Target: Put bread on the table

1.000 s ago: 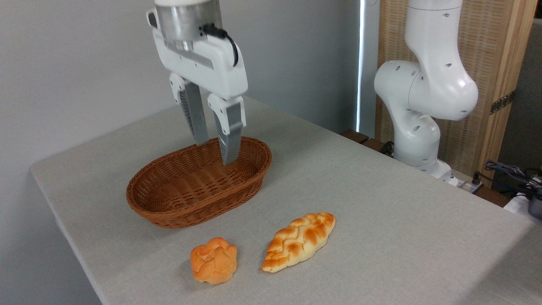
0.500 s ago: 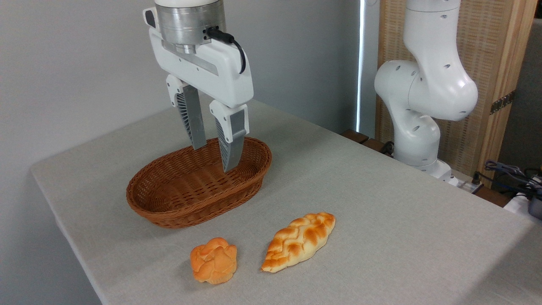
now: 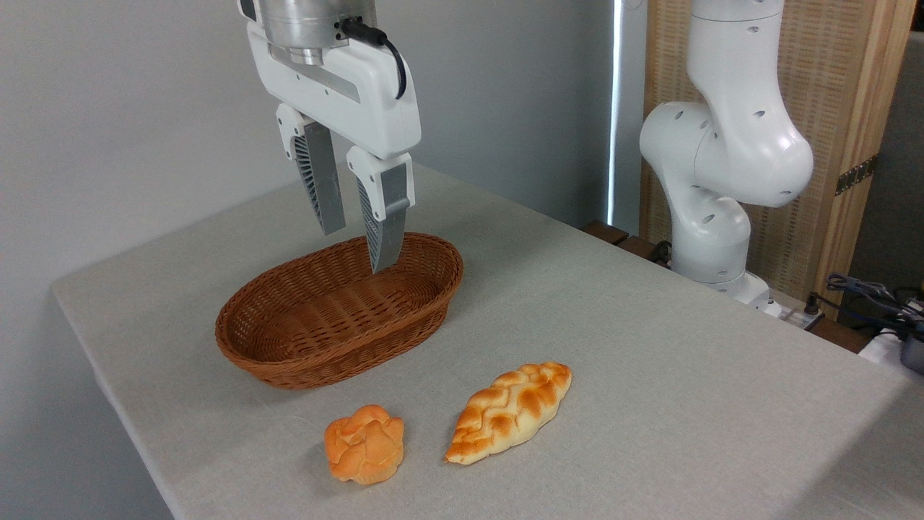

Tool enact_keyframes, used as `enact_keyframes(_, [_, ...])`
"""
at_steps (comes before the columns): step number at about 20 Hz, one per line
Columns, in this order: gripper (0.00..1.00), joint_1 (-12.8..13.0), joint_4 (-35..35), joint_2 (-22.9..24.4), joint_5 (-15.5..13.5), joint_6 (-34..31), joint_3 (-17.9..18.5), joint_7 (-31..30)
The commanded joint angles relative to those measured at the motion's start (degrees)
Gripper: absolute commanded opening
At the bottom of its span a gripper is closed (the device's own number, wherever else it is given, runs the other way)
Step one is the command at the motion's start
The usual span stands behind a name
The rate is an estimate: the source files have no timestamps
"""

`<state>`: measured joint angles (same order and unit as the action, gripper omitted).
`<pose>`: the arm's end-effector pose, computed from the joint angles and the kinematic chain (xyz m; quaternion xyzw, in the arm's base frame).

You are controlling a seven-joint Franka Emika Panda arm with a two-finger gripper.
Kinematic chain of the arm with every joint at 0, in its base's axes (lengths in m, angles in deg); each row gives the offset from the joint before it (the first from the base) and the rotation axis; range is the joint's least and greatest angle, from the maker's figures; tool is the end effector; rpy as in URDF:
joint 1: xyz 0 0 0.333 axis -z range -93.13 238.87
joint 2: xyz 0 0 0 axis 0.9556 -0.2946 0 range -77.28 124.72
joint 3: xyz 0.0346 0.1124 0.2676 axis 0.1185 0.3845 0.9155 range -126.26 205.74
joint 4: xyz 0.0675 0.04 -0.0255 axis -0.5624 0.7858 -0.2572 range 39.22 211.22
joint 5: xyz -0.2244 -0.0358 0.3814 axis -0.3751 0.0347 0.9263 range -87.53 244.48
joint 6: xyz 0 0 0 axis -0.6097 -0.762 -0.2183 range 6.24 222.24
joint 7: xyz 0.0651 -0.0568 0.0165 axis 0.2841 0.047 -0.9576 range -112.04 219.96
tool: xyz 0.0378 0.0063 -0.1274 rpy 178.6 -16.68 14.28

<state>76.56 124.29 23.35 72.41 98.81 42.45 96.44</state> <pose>0.6124 -0.0243 0.5825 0.9277 -0.3692 0.0361 0.0428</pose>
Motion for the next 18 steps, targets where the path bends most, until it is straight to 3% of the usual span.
enact_keyframes(1, [1.00, 0.35, -2.14, -1.47, 1.40, -2.01, 0.36, 0.24])
enact_keyframes(3, [1.00, 0.52, -2.23, -1.91, 3.86, -2.45, 0.19, 0.24])
enact_keyframes(18, [1.00, 0.53, -2.15, -1.91, 4.13, -2.89, 0.01, -1.08])
